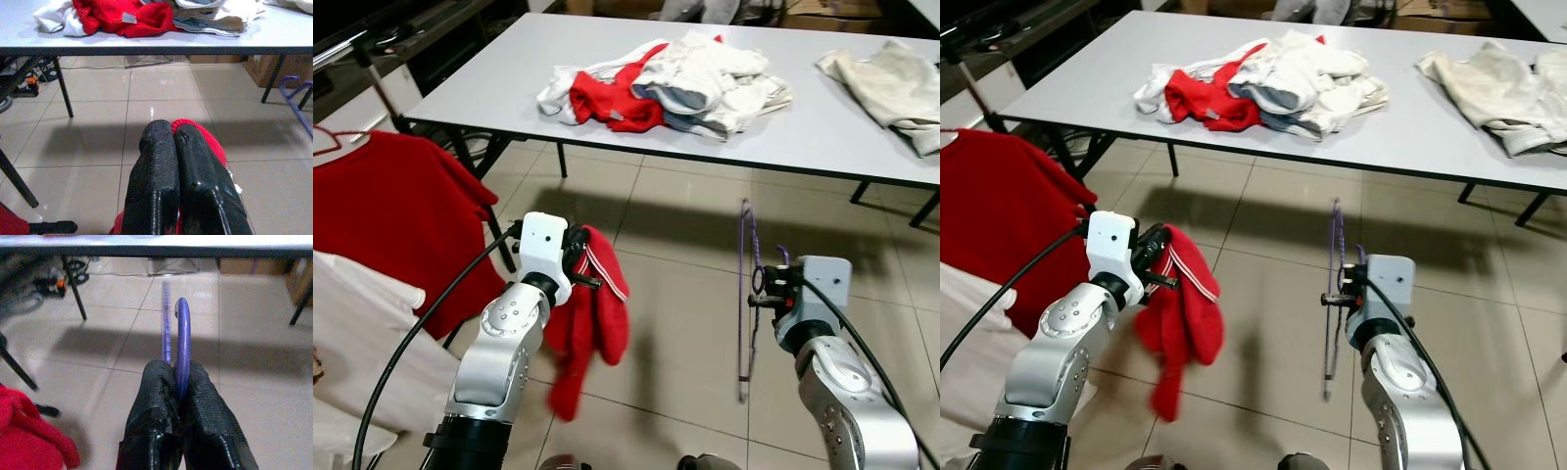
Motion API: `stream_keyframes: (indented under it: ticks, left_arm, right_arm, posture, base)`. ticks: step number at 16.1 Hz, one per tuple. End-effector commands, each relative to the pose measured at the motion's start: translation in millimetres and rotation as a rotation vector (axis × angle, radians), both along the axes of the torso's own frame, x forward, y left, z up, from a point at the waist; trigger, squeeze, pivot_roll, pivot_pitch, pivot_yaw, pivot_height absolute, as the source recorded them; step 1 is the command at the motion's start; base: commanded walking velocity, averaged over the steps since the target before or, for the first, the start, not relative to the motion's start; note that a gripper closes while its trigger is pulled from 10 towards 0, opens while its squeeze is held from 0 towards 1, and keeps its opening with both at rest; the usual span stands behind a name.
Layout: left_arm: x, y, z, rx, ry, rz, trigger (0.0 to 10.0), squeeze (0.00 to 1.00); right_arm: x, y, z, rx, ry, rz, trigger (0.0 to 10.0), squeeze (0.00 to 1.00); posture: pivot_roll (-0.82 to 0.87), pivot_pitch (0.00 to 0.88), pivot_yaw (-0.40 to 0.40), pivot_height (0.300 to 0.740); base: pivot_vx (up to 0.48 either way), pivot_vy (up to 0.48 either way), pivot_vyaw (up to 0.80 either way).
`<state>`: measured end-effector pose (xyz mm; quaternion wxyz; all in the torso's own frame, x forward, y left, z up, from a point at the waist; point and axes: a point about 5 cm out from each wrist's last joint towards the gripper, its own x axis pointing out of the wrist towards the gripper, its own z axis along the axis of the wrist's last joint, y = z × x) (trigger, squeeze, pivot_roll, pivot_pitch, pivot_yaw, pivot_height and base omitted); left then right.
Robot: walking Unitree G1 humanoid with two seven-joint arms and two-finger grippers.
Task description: Hang hanger
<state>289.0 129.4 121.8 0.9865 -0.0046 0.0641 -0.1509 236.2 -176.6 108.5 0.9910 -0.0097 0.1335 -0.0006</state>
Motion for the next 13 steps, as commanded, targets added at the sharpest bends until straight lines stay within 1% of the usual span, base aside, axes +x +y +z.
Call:
stream_keyframes:
  ticks: [1, 6, 8, 10, 12, 13]
  left_arm:
    - [4.4, -1.1, 10.6, -0.032, -0.048, -0.001, 10.0, 0.0]
    - [3.9, -2.2, 12.6, -0.051, -0.063, -0.009, 10.0, 0.0]
    - [2.9, -1.0, 12.2, -0.059, -0.063, -0.01, 10.0, 0.0]
    - [2.6, -0.6, 12.3, -0.063, -0.064, -0.014, 10.0, 0.0]
    - [2.5, -0.1, 11.8, -0.063, -0.065, -0.02, 10.0, 0.0]
    - [2.8, 0.0, 11.8, -0.064, -0.065, -0.022, 10.0, 0.0]
  right_arm:
    - [2.0, 4.1, 2.2, -0.013, -0.022, 0.044, 10.0, 0.0]
    - [4.1, 5.4, 5.7, -0.008, -0.047, 0.095, 10.0, 0.0]
    - [4.4, 10.5, 13.6, -0.008, -0.084, 0.17, 10.0, 0.0]
    - [4.3, 11.0, 18.7, -0.01, -0.109, 0.189, 10.0, 0.0]
    - [2.9, 9.0, 26.6, -0.005, -0.144, 0.196, 10.0, 0.0]
    - [1.6, 8.4, 27.9, -0.012, -0.145, 0.213, 10.0, 0.0]
  posture:
    - [0.04, 0.027, 0.057, 0.74]
    - [0.04, 0.011, 0.046, 0.74]
    - [0.03, 0.006, 0.044, 0.74]
    - [0.03, 0.004, 0.043, 0.74]
    - [0.03, 0.001, 0.046, 0.74]
    - [0.03, 0.0, 0.048, 0.74]
  base:
    - [0.281, 0.0, 0.0]
    - [0.343, 0.0, 0.0]
    - [0.381, 0.0, -0.72]
    - [0.39, 0.0, -0.67]
    - [0.386, 0.0, 0.0]
    - [0.386, 0.0, 0.0]
